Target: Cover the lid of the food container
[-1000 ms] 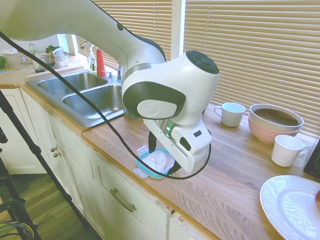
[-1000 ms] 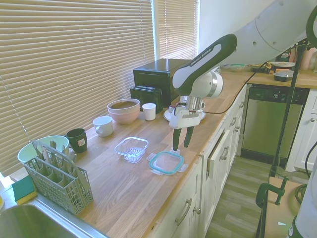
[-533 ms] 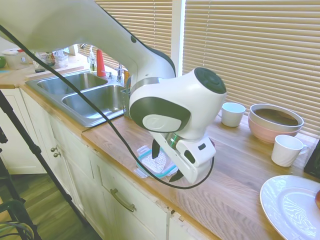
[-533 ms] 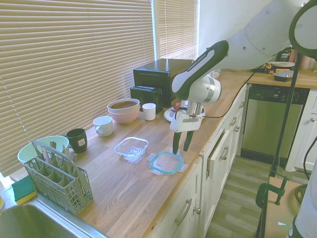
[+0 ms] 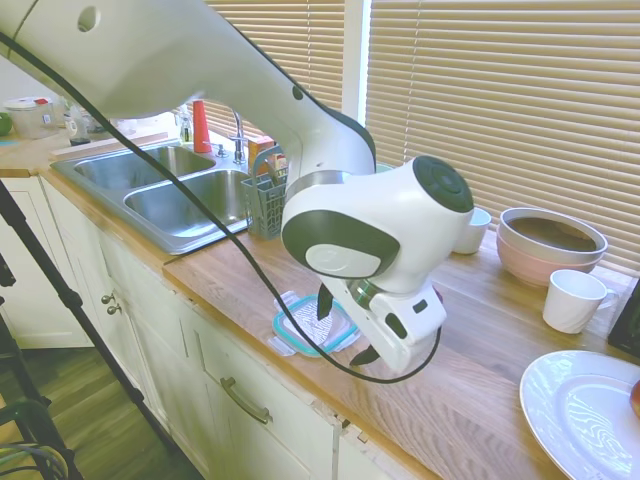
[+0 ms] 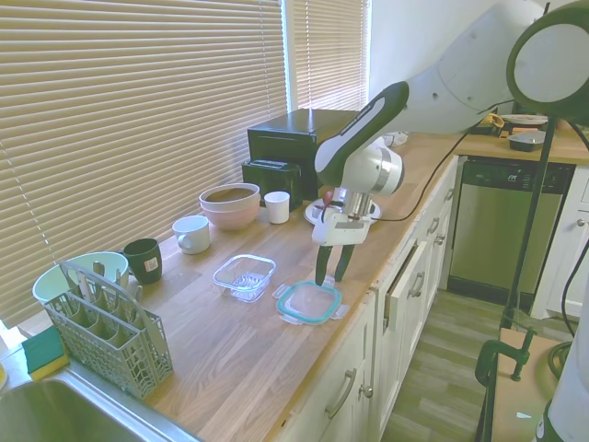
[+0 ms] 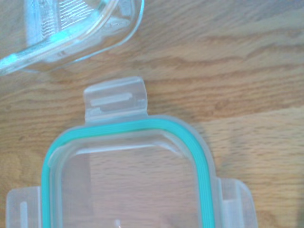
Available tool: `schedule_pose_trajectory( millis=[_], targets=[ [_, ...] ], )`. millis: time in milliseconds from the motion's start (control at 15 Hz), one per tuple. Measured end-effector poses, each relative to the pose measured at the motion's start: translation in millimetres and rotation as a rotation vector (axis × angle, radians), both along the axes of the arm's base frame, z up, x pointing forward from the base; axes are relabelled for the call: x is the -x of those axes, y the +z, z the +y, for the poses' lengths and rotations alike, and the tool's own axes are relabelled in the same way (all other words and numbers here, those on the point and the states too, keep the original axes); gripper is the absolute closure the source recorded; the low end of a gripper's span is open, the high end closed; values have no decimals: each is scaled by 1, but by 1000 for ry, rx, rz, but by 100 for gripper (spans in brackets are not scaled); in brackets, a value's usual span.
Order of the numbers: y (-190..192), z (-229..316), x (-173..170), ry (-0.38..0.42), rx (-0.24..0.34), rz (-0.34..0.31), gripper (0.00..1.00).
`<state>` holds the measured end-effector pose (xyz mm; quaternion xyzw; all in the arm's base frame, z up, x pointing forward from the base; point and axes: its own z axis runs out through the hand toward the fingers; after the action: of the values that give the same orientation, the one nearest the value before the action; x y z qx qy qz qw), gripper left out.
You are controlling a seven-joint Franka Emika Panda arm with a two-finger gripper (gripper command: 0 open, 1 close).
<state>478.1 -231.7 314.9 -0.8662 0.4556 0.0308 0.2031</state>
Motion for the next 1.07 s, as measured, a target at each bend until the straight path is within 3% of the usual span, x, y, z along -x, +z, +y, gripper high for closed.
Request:
schedule_pose_trajectory(
  millis=[600,667,1067],
  targets=[
    [-1,25,-23,48,-10,8,0],
    [-1,25,-23,45,-10,9,100],
    [-1,27,-24,30,-13,16,100]
  ],
)
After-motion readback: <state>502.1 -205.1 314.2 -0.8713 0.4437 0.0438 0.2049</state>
